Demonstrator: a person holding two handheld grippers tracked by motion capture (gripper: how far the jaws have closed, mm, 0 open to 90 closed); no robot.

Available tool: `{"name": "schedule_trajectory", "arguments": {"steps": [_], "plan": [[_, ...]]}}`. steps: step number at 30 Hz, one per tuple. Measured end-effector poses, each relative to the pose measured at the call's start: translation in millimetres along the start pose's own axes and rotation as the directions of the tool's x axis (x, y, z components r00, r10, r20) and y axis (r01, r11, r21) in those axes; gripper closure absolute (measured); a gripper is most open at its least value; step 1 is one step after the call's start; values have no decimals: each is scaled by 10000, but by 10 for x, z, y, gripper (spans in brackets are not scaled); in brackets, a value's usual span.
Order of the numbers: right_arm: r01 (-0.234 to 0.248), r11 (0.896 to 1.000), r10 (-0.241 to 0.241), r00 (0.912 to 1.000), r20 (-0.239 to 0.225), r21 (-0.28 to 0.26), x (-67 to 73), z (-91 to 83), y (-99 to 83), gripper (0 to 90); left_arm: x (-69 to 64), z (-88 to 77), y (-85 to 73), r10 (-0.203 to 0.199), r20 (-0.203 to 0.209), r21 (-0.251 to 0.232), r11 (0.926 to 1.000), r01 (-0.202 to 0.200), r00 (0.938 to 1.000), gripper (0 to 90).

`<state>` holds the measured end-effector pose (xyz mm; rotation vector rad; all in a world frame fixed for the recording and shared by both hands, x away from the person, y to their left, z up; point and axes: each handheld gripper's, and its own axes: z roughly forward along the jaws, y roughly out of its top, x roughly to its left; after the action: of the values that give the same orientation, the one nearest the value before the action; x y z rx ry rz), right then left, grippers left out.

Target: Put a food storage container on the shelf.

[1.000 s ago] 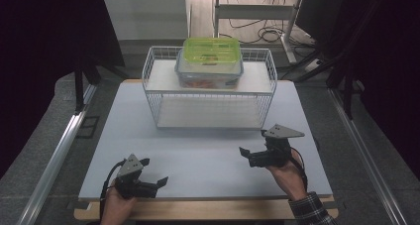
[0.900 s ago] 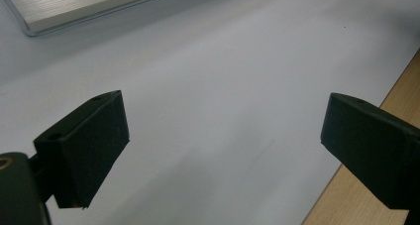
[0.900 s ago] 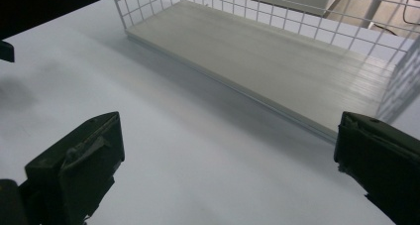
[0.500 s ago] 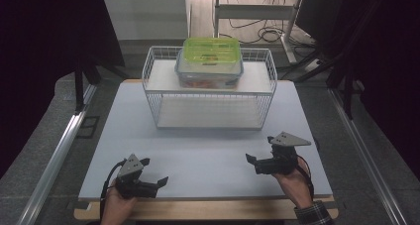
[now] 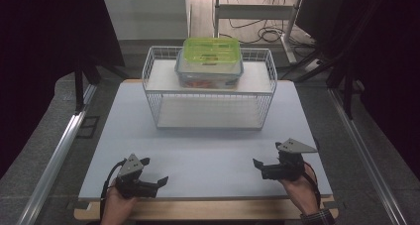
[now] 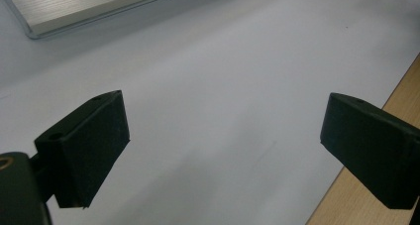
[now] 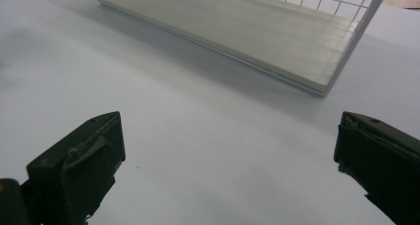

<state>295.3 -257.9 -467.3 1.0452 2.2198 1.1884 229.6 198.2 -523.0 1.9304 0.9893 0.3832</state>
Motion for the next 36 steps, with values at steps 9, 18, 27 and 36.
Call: {"name": "schedule_trajectory", "arguments": {"steps": [9, 18, 27, 36], "plan": [[32, 9997, -40, 9995, 317, 248, -48, -23, -144, 0, -5, 14, -1, 67, -48, 55, 10000, -67, 10000, 47], [-43, 9992, 26, 9991, 417, 410, -113, -58, -277, 0, -12, 34, -4, 166, -93, 120, 9998, -165, 9998, 45], [-54, 9971, 2, 9978, 668, 763, -179, -55, -404, 0, -16, 61, -11, 214, -107, 301, 9993, -211, 9997, 43], [-187, 9933, 111, 9977, 676, 1137, -227, -6, -485, 0, -17, 84, -18, 294, -119, 530, 9982, -287, 9995, 42]]}}
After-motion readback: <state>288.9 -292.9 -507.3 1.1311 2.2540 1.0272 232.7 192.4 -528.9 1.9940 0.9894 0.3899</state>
